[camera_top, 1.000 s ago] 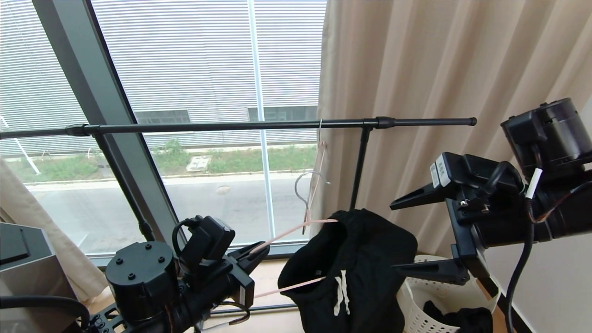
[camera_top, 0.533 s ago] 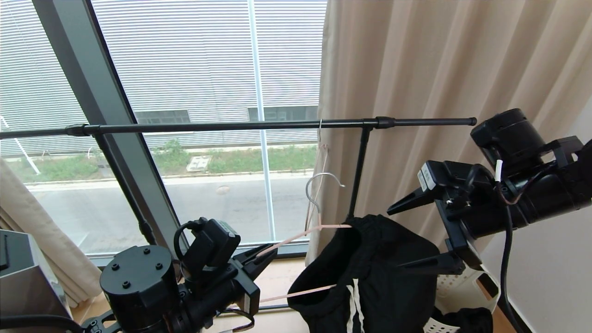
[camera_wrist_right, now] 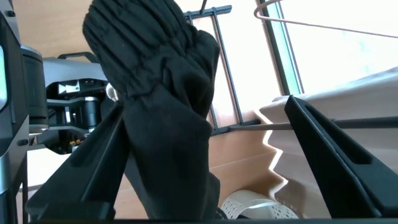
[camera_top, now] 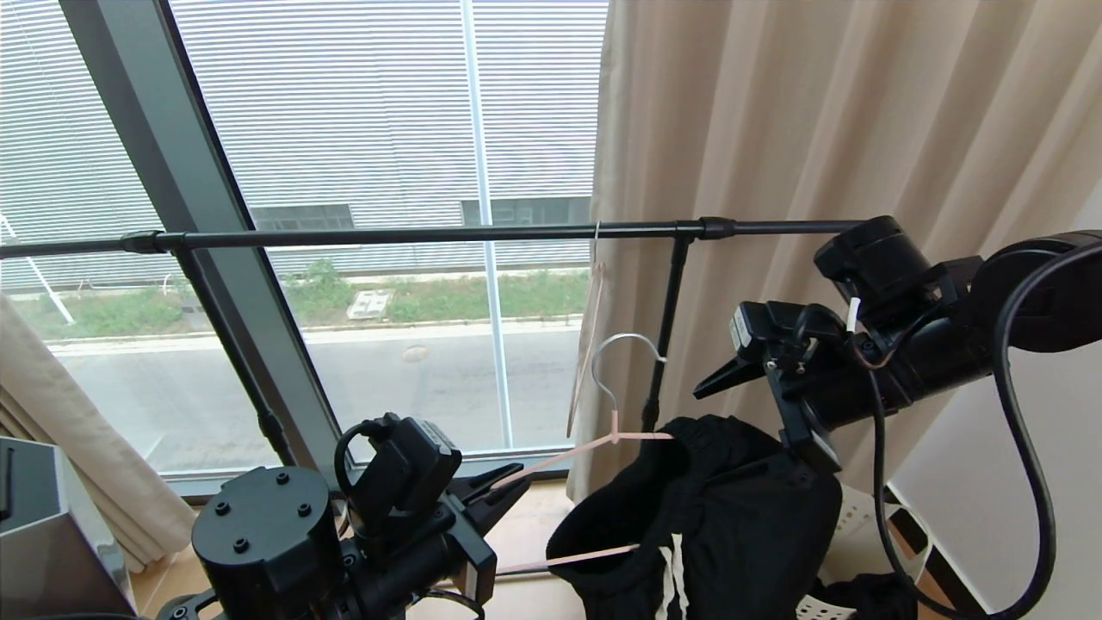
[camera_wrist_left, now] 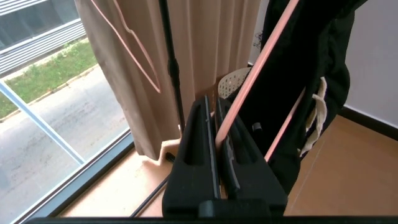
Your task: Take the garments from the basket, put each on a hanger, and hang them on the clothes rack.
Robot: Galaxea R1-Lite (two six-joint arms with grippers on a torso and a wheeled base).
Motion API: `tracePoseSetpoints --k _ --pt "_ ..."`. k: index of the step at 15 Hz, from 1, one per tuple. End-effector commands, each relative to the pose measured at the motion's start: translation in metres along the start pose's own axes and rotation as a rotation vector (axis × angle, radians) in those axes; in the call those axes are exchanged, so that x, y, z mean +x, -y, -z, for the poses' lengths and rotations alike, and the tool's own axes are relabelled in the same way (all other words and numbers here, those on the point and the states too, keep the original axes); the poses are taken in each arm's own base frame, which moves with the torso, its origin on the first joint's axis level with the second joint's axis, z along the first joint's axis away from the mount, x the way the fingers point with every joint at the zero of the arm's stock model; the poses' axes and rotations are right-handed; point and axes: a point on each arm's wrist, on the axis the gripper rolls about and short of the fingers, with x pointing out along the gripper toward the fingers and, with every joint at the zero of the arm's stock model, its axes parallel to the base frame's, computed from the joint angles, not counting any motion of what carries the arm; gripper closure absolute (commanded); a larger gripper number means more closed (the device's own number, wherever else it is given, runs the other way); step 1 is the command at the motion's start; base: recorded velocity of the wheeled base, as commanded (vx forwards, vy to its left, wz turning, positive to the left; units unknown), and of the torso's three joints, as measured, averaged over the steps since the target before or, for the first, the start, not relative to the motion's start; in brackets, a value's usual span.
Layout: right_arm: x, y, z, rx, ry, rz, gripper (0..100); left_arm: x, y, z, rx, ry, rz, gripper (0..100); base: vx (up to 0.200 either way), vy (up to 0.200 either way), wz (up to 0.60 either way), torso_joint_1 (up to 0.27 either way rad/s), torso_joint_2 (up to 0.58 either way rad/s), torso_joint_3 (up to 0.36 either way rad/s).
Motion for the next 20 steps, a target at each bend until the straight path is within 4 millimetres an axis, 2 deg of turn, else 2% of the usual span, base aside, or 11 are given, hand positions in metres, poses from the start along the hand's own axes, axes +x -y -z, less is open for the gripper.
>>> tracePoseSetpoints --k 1,6,11,12,20 --pt "0.014 0.003 -0.006 -0.005 -0.001 -0.030 0 0.000 0.000 -0.001 0.001 0.008 0.001 100 0.000 0.000 0.00 0.000 0.00 0.000" --pt "0.024 0.001 -0.020 -0.038 0.034 -0.068 0 -0.002 0.001 -0.004 0.002 0.019 0.005 100 0.000 0.000 0.00 0.000 0.00 0.000" --pt "0.022 -0.001 -0.022 -0.032 0.050 -0.079 0 -0.003 0.001 -0.005 0.002 0.020 0.003 100 0.000 0.000 0.00 0.000 0.00 0.000" --pt "0.022 -0.001 -0.022 -0.029 0.052 -0.083 100 -0.002 0.001 -0.005 0.002 0.020 0.005 100 0.000 0.000 0.00 0.000 0.00 0.000" --pt "0.014 -0.014 -0.029 -0.042 0.050 -0.102 100 -0.002 0.001 -0.003 0.001 0.011 0.003 100 0.000 0.000 0.00 0.000 0.00 0.000"
